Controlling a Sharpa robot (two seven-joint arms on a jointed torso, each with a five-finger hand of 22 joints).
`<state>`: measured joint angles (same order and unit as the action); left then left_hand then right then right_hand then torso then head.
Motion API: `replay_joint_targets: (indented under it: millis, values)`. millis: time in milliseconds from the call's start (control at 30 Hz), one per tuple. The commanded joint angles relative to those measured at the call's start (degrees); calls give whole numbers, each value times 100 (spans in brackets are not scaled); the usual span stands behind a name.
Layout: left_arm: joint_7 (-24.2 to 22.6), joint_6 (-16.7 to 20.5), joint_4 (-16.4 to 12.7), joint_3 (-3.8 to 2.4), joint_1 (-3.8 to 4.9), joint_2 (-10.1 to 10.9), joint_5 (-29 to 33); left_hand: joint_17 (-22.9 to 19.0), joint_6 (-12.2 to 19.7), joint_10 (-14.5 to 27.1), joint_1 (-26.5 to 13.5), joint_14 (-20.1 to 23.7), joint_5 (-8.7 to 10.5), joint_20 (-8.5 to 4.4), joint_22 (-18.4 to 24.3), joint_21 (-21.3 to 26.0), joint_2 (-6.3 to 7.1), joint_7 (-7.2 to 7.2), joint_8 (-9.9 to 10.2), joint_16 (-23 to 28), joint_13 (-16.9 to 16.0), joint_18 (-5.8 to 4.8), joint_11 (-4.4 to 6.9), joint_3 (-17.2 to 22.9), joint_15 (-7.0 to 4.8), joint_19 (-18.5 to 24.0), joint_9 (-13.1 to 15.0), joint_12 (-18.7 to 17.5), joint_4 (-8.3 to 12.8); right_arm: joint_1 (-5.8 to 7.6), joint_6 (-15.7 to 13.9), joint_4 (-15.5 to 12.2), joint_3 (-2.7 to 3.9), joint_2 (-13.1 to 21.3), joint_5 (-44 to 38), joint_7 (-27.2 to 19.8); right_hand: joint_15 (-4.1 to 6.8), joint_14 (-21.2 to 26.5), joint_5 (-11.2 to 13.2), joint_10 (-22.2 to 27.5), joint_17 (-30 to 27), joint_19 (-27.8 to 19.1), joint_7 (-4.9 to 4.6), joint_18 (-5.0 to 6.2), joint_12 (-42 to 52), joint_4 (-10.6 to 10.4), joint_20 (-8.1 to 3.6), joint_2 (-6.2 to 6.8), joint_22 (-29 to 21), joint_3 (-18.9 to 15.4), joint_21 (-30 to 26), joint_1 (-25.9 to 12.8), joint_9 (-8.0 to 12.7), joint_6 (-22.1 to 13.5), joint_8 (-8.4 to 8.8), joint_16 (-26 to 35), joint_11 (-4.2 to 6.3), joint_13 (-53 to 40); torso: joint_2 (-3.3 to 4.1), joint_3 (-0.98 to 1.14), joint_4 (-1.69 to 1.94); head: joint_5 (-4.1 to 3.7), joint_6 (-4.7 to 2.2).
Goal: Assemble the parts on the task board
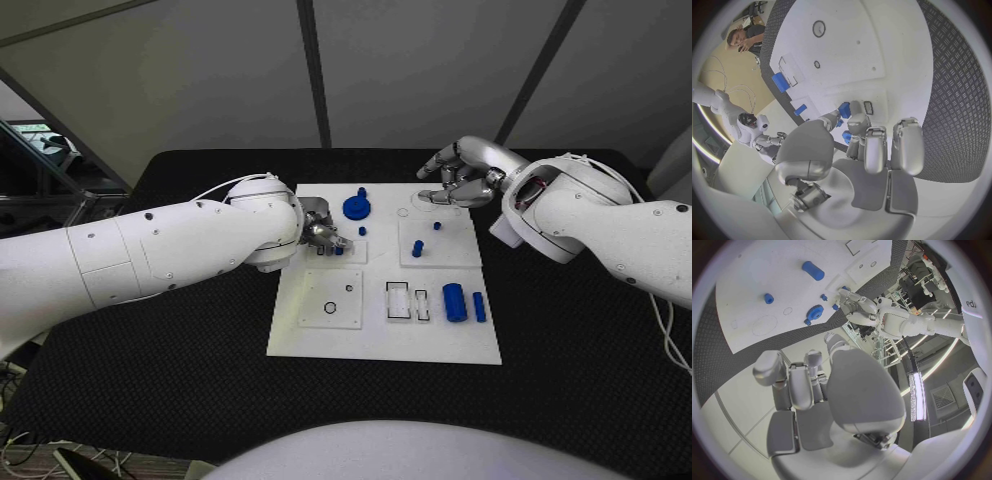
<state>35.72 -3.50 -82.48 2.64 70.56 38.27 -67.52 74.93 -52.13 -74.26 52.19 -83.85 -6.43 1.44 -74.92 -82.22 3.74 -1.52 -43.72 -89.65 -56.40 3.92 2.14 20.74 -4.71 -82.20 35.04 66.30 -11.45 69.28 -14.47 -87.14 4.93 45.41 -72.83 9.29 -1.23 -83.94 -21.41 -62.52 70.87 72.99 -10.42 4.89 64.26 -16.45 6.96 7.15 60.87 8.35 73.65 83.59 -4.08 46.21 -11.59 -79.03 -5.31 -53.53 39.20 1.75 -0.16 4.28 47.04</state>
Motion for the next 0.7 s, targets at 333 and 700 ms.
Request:
replay_joint_targets:
  millis: [333, 700]
  values:
    - [-91, 182, -92, -19, 1, 91, -8, 1507, -42, -55, -8, -615, -22, -4, -428, -6, 0, 7, 23, -35, 7, -113, 9, -604, -45, -43, -29, 19, -401, 7, 49, 38, 4, -13, -19, -55, 42, -98, -31, 58, -25, -74, -1, 115, -28, 2, 1, -18, -31, 35, -31, -66, 7, -19, -40, 45, -2, 7, 0, -6, -1, -17, -41]
    - [-196, 434, -194, -543, 12, 233, 279, 1494, 217, 338, 205, -610, -33, 37, -209, 181, 23, -102, 189, -24, 597, -59, -79, -950, 19, 118, -110, -444, -499, 6, 57, 109, 3, -38, 0, -55, 41, -93, -54, 69, -33, -83, -2, 117, -30, 5, 2, -23, -45, 43, -42, -67, 9, -28, -43, 53, -3, 14, -3, -1, -3, -24, -87]
